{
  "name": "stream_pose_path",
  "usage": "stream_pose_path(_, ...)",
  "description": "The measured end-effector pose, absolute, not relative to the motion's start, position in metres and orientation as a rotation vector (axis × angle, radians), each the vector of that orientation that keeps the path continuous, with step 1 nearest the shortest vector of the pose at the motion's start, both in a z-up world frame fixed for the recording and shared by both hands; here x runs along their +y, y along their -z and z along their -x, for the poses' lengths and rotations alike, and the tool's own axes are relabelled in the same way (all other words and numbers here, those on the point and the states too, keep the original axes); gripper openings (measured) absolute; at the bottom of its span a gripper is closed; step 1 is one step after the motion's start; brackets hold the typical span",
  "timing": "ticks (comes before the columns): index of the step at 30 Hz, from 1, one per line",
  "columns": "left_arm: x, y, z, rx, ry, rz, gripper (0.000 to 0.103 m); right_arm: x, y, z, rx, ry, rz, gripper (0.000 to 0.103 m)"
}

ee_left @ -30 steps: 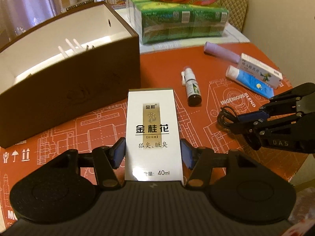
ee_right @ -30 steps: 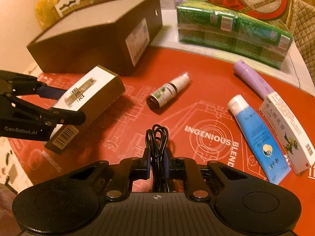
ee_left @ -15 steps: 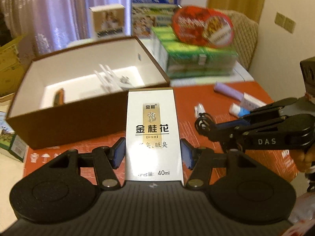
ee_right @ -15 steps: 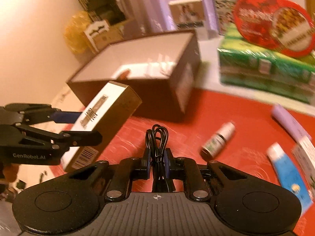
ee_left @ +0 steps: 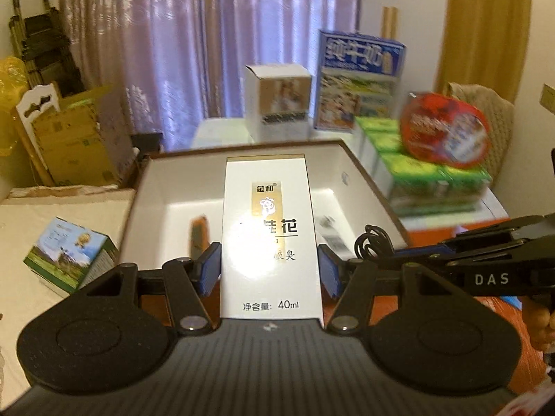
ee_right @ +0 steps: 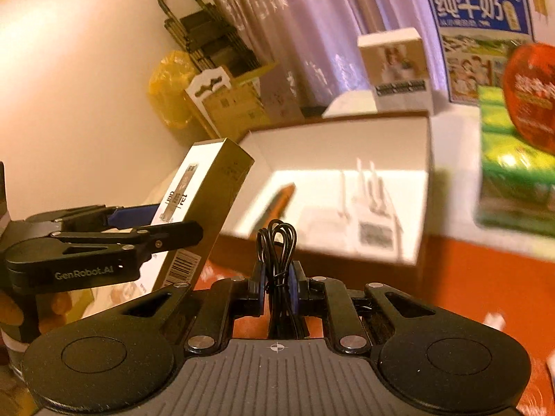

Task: Organize rigid objects
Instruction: 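Carry the cable and white box into the brown box and open both tools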

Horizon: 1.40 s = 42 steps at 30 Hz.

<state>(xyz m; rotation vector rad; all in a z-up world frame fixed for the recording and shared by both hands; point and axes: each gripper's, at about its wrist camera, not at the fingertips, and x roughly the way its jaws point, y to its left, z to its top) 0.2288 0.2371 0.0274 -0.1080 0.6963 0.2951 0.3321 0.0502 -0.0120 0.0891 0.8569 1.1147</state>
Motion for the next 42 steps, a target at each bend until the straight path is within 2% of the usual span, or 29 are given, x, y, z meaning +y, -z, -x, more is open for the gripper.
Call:
stream_pose_path(10,0.3,-0.029,-0.27,0.72,-0.34,0.1,0.055,0.119,-0.004,-0.375,0.872,-1.061,-0.177,0.01)
stream_pose_path(21,0.353,0.008,-0.322,0.837,-0.334,0.116,0.055,0.177,0.02,-0.426,0.98,-0.938,-0.209,0.01)
stream_pose_path(33,0.383,0.039,-0.363,0.921,-0.316,0.101,0.055,0.209,0.049,-0.459,1.074,-0.833,-0.24,0.01)
stream_pose_path(42,0.391,0.054,-0.383,0.94,-0.314,0.102,0.055,0.222,0.056,-0.477,1.069,-0.802,-0.232,0.01)
